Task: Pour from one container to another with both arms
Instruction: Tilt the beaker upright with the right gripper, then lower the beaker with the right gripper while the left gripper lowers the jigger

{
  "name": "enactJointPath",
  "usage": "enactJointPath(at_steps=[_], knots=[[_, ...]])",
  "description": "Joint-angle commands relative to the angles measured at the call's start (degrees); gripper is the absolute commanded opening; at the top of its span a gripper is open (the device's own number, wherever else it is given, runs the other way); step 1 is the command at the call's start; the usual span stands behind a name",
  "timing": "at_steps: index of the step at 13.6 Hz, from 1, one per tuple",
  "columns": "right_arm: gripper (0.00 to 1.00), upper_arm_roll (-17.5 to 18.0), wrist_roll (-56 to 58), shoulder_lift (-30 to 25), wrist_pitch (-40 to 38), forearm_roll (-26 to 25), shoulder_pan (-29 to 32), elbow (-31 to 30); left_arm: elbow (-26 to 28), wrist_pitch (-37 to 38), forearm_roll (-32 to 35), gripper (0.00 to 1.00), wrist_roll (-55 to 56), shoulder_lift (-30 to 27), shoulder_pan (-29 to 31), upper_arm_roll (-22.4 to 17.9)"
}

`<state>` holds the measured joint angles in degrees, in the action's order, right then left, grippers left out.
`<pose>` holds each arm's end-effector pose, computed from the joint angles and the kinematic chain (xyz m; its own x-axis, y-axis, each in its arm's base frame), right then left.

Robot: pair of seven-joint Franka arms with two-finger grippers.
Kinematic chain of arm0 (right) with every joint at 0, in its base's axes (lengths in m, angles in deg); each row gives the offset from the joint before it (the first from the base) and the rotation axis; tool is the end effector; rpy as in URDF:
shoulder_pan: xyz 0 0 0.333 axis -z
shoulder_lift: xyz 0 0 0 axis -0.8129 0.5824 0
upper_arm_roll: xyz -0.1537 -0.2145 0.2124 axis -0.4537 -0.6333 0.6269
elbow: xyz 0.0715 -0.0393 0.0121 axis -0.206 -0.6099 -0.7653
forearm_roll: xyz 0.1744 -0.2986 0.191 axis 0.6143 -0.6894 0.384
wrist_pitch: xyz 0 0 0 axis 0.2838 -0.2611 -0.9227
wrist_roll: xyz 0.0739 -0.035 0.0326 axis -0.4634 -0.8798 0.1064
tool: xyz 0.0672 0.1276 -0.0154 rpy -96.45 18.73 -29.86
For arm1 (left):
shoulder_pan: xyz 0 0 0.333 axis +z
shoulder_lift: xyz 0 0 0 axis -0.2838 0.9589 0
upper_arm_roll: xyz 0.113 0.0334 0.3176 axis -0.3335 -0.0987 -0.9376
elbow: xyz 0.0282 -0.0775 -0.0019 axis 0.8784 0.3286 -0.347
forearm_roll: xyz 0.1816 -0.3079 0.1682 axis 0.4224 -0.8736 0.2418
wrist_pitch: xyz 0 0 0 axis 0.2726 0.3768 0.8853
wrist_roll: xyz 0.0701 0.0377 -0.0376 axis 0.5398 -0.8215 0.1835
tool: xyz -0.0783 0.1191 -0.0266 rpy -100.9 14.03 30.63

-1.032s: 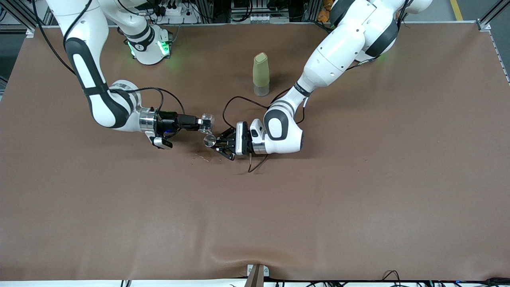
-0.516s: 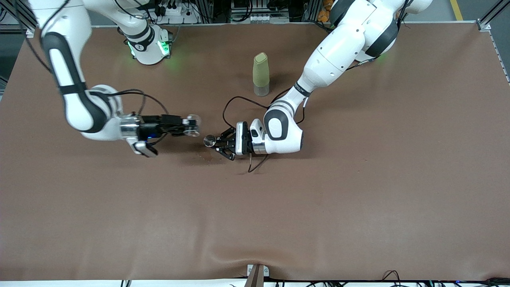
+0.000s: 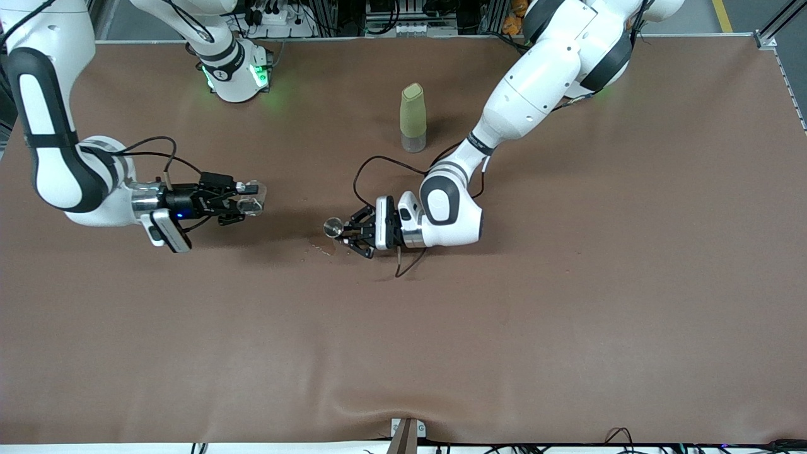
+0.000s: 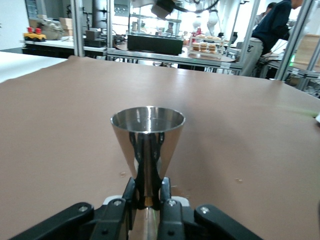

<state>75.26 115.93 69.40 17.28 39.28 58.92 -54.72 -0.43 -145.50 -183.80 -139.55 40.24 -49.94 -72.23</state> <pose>0.5355 0.0691 0.3027 0.9027 0.1397 0.4070 0.4199 -0.0794 -0.9041 0.5563 -0.5762 0.1293 0.1009 -0.2929 0.9508 -0.9943 0.0028 0.1064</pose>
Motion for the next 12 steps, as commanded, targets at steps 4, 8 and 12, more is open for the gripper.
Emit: enactJointPath(at_steps=[4, 8, 12], knots=[[0.20, 0.85, 14.67, 1.28, -6.90, -14.99, 12.41, 9.76, 2.18, 1.09, 0.94, 0.00, -1.32, -3.98, 6.37, 0.07], [0.20, 0.85, 36.28, 6.29, -7.00, -16.60, 16.82, 13.29, 2.27, 9.59, 7.09, 0.00, 0.17, -4.16, 12.87, 0.16], [0.20, 0.85, 54.66, 12.43, -6.65, -17.47, 18.49, 18.55, 1.83, 16.81, 17.28, 0.00, 4.13, -4.16, 20.69, 0.25]])
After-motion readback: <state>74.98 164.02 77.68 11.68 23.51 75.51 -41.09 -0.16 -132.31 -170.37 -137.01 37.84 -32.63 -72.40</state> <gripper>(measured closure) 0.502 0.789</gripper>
